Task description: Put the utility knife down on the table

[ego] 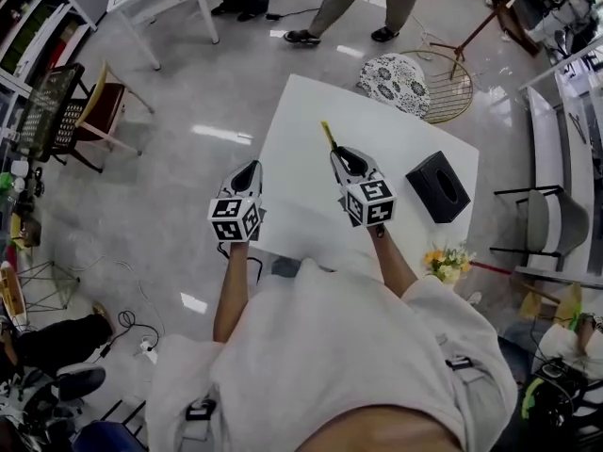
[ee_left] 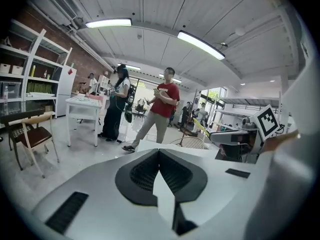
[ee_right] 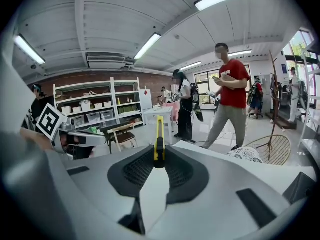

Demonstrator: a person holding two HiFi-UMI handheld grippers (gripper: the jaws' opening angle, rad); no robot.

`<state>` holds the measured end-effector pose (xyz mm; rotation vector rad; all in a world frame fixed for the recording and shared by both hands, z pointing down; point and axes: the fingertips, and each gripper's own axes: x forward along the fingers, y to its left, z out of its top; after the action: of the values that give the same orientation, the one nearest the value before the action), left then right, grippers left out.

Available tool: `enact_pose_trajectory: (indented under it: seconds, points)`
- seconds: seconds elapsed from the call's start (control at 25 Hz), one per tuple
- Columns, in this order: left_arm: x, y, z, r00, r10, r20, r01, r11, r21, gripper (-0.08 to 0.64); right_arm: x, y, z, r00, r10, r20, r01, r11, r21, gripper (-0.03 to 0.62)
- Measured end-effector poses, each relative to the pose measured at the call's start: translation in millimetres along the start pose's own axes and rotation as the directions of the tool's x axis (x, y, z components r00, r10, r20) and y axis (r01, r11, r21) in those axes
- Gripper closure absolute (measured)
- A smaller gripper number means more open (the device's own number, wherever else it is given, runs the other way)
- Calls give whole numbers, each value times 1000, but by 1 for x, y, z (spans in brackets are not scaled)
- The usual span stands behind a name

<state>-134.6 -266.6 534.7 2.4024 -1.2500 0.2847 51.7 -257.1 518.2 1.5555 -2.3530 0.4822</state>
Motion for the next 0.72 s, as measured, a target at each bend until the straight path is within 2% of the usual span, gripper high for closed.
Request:
enact_pose_trajectory:
  seconds: [0.4,0.72]
  points:
    - [19,34,-10,999,-28,-39,27,999,-28,540,38,13,-5,999,-5,-45,5,1000,5,509]
    - [24,38,-26,997,-13,-72,11,999,-39,540,53,12,-20,996,31,-88,-30,999,11,509]
